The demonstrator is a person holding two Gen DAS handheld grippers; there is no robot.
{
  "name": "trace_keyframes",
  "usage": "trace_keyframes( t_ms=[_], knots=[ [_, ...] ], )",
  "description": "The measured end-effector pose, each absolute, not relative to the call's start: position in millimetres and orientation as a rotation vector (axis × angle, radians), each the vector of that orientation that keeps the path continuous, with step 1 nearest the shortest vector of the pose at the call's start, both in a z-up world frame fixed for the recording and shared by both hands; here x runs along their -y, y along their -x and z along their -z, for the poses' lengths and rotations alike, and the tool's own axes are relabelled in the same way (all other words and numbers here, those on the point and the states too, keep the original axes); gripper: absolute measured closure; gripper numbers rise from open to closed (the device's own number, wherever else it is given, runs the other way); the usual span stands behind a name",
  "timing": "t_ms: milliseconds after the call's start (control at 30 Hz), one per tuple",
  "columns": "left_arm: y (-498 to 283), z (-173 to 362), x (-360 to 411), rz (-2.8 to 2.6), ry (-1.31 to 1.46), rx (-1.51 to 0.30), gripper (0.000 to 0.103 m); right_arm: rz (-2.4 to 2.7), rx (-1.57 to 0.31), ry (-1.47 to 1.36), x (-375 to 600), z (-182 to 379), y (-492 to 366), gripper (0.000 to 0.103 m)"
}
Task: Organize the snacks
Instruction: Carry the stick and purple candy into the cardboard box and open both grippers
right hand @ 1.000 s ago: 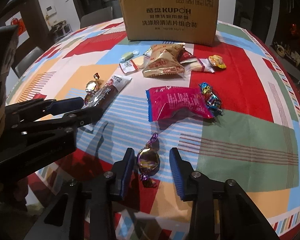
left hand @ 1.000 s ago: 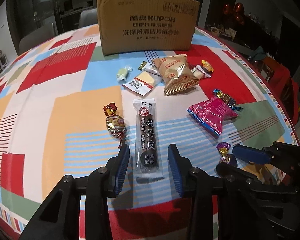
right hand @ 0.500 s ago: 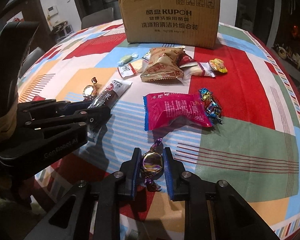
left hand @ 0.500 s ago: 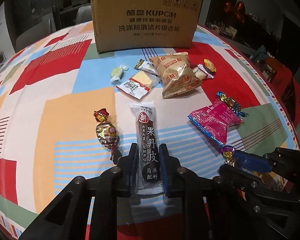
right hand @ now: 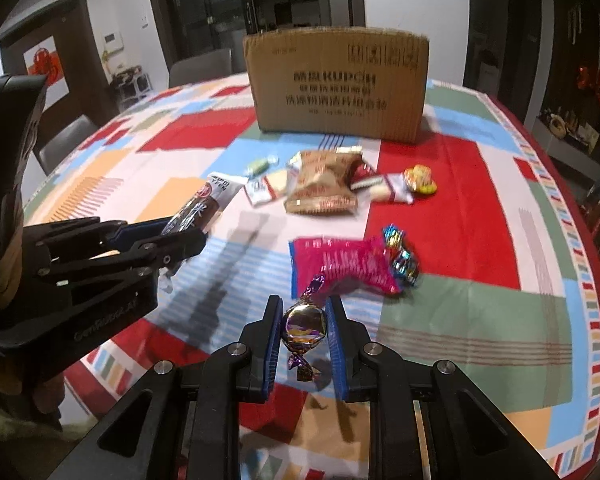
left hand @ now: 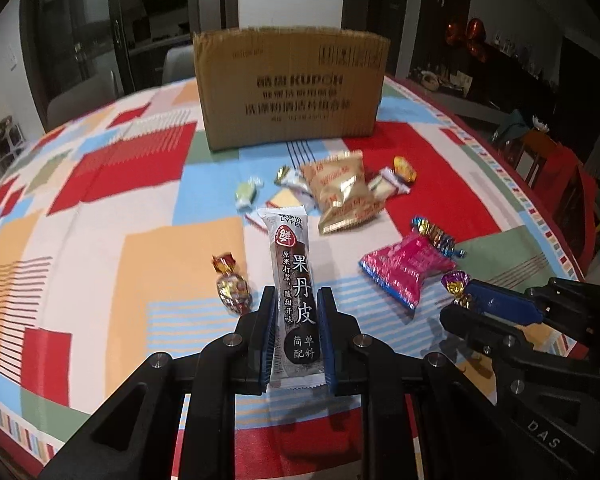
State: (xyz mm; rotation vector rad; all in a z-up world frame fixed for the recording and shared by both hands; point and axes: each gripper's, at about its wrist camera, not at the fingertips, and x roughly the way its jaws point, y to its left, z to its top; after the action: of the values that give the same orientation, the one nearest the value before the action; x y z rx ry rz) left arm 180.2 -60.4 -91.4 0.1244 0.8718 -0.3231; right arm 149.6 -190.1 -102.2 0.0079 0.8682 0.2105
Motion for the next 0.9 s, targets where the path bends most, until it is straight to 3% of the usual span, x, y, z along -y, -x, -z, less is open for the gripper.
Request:
trace_keyframes(
  t_ms=[900],
  knots=[
    [-243, -15, 54, 0.315, -0.107, -0.654, 0.083, -0.225, -0.581, -0.072, 202, 1, -221, 0.080]
  ],
)
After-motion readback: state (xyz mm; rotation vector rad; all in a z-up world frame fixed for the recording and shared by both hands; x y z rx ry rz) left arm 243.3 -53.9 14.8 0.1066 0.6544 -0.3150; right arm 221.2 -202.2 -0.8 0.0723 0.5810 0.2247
